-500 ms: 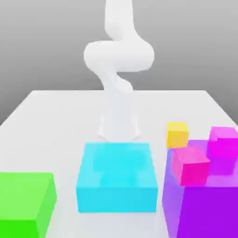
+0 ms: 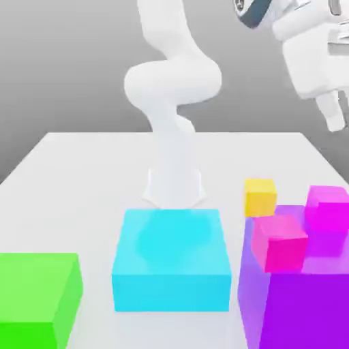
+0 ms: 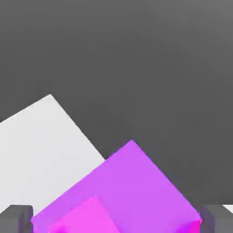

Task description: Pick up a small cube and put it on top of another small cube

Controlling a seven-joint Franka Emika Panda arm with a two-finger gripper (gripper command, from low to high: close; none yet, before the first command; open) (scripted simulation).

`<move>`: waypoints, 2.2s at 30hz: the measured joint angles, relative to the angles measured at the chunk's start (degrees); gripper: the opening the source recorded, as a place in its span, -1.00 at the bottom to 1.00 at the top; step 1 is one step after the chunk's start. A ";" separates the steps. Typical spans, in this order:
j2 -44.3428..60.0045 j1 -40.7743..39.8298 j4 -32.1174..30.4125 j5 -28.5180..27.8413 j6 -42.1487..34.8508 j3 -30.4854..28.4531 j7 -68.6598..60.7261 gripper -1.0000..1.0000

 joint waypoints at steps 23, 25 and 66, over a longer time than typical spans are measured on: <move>32.22 17.26 -17.19 -17.33 26.26 -0.03 -11.40 -1.00; 32.22 17.24 -17.19 -17.39 26.19 -0.03 -11.34 -1.00; 10.19 4.27 18.86 -6.44 -37.26 -14.01 -27.26 -1.00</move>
